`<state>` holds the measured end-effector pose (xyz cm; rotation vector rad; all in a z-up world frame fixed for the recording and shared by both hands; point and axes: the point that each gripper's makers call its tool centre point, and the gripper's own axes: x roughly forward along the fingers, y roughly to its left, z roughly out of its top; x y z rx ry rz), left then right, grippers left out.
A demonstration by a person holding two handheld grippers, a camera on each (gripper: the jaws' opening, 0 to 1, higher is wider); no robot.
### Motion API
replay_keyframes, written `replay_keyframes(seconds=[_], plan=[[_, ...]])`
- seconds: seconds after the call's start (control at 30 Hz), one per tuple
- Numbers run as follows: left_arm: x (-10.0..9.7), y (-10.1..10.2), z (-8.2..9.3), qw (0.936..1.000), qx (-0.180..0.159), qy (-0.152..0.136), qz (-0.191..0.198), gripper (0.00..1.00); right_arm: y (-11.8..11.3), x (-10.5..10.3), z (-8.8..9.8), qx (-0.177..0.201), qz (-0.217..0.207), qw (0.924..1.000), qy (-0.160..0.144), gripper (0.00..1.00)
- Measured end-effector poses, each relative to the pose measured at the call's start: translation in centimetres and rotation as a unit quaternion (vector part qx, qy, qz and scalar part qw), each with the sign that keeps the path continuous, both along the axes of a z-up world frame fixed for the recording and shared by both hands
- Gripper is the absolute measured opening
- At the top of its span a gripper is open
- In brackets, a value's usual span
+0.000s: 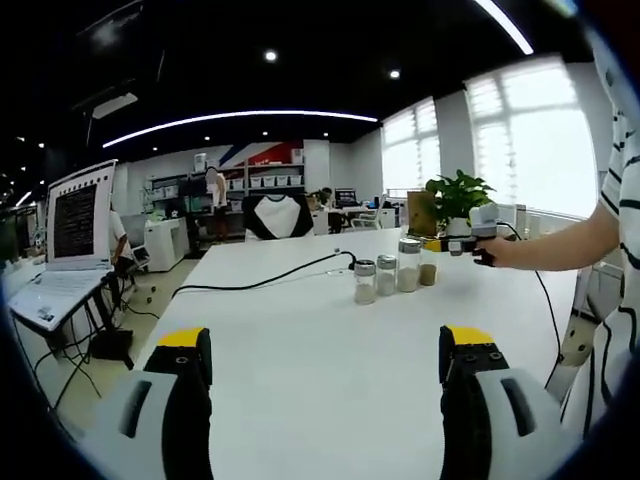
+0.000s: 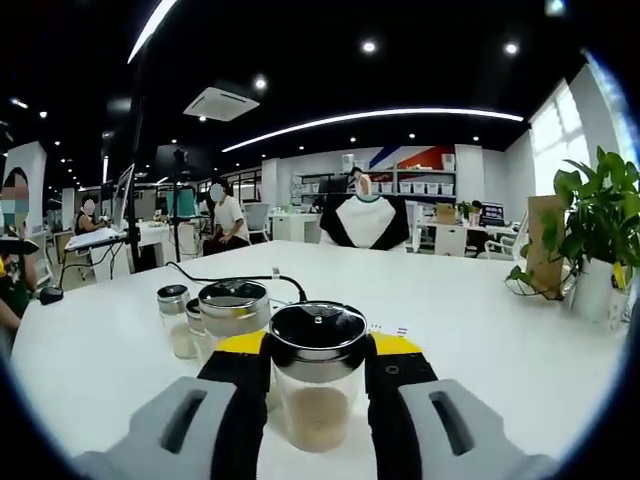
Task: Rotate the seasoning bottle until the label or dispensing opening points toward the visible target arrow and the bottle remains upright within the marked orientation range
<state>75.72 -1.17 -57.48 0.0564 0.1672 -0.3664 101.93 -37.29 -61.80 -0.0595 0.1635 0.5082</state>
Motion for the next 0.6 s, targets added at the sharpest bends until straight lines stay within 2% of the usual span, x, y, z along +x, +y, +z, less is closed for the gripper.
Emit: replay_keyframes(seconds=[0.2,0.3,0.47,0.53,0.6], plan=[[-0.5,0.2,0.3,1.0,0.0,0.002,0.001,1.0,-0.3,-0.2,0.1,0.005,-0.006,1.0,0.001,0.35],[-0.6,0.4,0.3,1.0,0.009,-0.001,0.001,1.0,-0.3,-0.5,0.1,-0.005,-0.002,1.0,0.004,0.35],[-0.4,-0.2,0.7,0.9998,-0.015,-0.009,-0.003,0.99,0.0,-2.6,0.3,0.01,0.007,0.9998,0.017,0.34],[-0.4,-0.8,0.9,0.9999,-0.007,-0.009,-0.01,1.0,0.2,-3.6,0.4,0.003,0.009,0.9999,0.011,0.34],[-0.5,-1.5,1.0,0.9997,-0.001,-0.006,-0.022,1.0,0.5,-4.6,0.9,-0.019,0.019,0.9996,-0.005,0.34]])
